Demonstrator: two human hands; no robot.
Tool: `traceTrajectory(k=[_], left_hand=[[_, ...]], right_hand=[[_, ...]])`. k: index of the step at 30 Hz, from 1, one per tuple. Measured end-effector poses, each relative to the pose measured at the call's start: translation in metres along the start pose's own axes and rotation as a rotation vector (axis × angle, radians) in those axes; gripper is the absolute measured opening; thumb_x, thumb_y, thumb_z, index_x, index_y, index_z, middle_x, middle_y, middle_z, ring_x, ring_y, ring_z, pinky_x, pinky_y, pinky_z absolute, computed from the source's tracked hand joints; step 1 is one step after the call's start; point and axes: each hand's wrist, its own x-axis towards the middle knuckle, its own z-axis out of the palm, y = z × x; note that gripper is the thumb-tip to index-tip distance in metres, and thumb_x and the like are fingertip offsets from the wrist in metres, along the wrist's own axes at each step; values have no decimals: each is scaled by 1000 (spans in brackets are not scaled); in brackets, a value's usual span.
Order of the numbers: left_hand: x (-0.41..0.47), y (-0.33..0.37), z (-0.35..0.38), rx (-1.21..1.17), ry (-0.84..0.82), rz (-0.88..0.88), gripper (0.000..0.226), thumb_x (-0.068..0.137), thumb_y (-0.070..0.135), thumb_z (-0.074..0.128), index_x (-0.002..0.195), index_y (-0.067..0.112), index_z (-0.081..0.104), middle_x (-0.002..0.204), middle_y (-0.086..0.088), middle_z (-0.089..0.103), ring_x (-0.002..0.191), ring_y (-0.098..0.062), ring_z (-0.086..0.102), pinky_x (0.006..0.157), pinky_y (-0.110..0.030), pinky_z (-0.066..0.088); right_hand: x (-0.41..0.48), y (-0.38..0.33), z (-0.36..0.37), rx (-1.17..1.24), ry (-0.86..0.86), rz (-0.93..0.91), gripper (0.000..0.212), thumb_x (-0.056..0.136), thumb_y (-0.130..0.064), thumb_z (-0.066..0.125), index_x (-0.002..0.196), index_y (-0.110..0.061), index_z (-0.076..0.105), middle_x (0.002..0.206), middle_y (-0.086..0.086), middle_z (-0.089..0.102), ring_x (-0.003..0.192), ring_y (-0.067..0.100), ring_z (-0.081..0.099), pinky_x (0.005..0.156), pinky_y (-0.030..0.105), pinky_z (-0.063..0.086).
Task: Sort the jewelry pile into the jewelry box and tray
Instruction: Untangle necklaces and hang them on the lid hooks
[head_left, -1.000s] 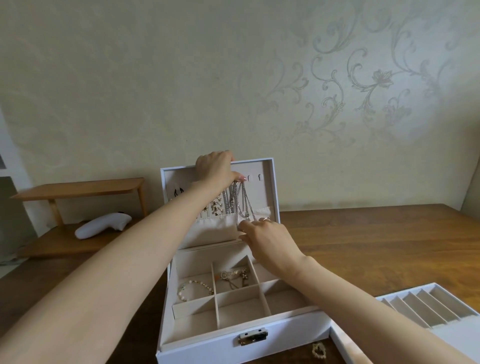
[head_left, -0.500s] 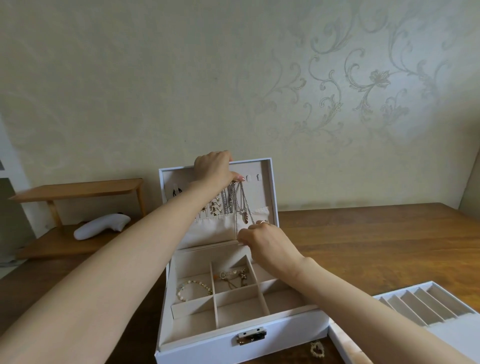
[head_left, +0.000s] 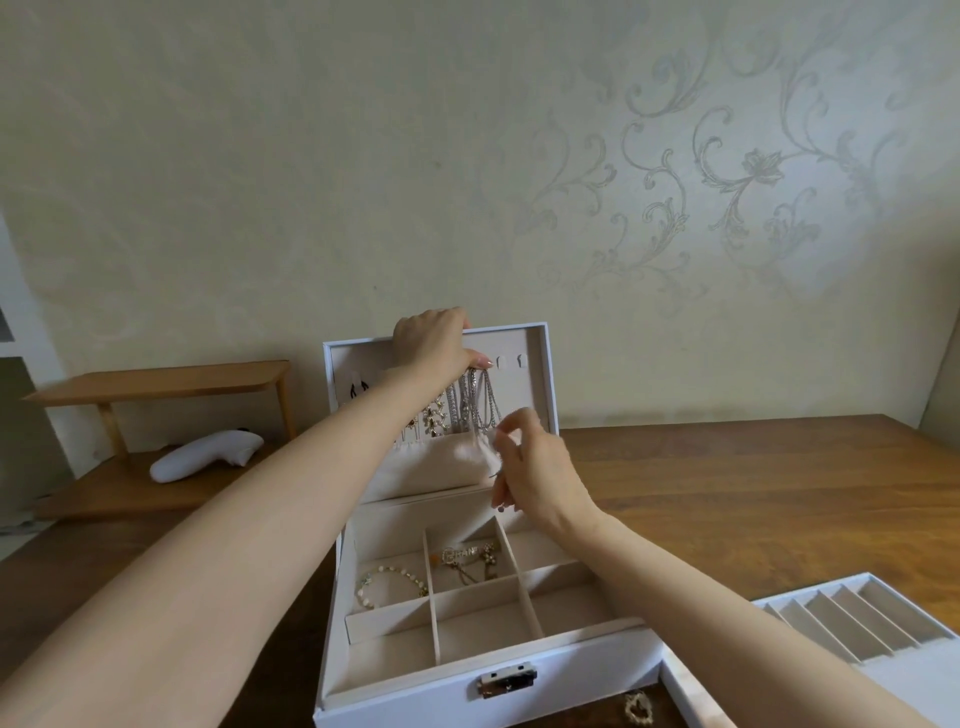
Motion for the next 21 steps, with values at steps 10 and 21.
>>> traceTrajectory(k=[10, 21], left_hand=[[0, 1, 0, 8, 5, 8, 55, 75, 52, 71, 115, 17, 57, 115, -3, 64, 105, -24, 57, 75, -29, 33], [1, -1, -1, 6, 1, 10, 53, 76, 51, 70, 114, 17, 58, 116, -4, 64, 107, -25, 56, 76, -30, 34]], right_hand=[[15, -1, -9, -179, 203, 137, 21, 94, -33, 52, 86, -20, 67, 47, -1, 58, 65, 24, 65, 74, 33, 52], [19, 13, -4, -166, 115, 229, 23, 89, -21, 52, 71, -13, 63, 55, 0, 68, 69, 23, 64, 75, 33, 54]])
